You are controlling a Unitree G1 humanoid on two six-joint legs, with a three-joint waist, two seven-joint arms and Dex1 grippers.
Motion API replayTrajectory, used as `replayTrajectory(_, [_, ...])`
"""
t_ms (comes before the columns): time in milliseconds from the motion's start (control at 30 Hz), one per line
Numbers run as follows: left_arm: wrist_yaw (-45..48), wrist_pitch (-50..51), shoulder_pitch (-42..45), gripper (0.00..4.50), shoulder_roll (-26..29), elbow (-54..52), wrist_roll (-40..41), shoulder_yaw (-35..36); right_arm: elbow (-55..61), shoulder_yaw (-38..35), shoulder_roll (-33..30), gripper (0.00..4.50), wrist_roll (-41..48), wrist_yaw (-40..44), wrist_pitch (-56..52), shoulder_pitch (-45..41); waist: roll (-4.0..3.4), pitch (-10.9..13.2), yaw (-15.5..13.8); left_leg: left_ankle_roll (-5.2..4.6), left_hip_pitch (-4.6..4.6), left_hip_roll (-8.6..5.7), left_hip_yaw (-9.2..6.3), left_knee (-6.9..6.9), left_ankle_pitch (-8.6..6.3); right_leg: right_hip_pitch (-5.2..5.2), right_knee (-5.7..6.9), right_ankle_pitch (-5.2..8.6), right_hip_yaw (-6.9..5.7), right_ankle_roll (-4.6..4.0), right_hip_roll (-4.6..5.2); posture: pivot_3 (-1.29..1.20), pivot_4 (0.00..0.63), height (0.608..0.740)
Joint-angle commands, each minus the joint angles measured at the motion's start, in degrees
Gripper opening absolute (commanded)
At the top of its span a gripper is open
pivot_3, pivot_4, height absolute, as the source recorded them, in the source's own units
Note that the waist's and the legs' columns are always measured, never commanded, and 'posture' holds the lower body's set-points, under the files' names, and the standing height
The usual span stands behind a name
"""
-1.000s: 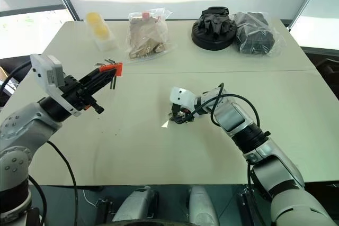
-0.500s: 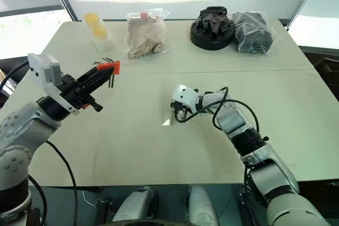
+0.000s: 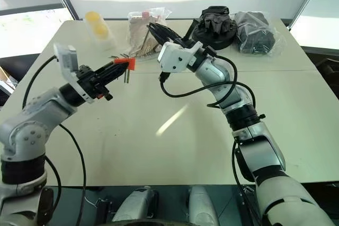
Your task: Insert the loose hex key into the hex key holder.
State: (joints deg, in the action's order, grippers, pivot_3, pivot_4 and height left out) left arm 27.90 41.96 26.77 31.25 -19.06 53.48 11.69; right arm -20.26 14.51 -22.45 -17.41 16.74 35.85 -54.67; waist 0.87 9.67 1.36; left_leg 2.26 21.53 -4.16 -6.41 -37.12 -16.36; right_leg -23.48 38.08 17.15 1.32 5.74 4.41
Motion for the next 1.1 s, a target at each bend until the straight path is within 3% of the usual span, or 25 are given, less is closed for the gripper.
replayTrajectory(33, [2.91,-0.77,2.02,0.0,0.81,0.69,-1.36,-0.8,1.42,-1.07,0.02,0.03,1.94,1.27,3.65,-2.99,0.0,0.0,0.16,0.0,0.0,0.01,0.0,0.0,0.0,0.0,0.0,0.0,0.0,0.0,-0.01,0.0,0.15,0.74])
replayTrajectory(1100, [4.16,-3.04,-1.04,0.0,1.04,-4.25,-4.67,0.46,0.3,-2.71,-6.06,0.03,7.64,13.62,6.18,-4.33,0.0,0.01,1.07,0.0,0.01,0.01,-0.04,0.01,0.0,0.0,0.01,0.0,0.04,0.0,0.02,0.0,0.15,0.74])
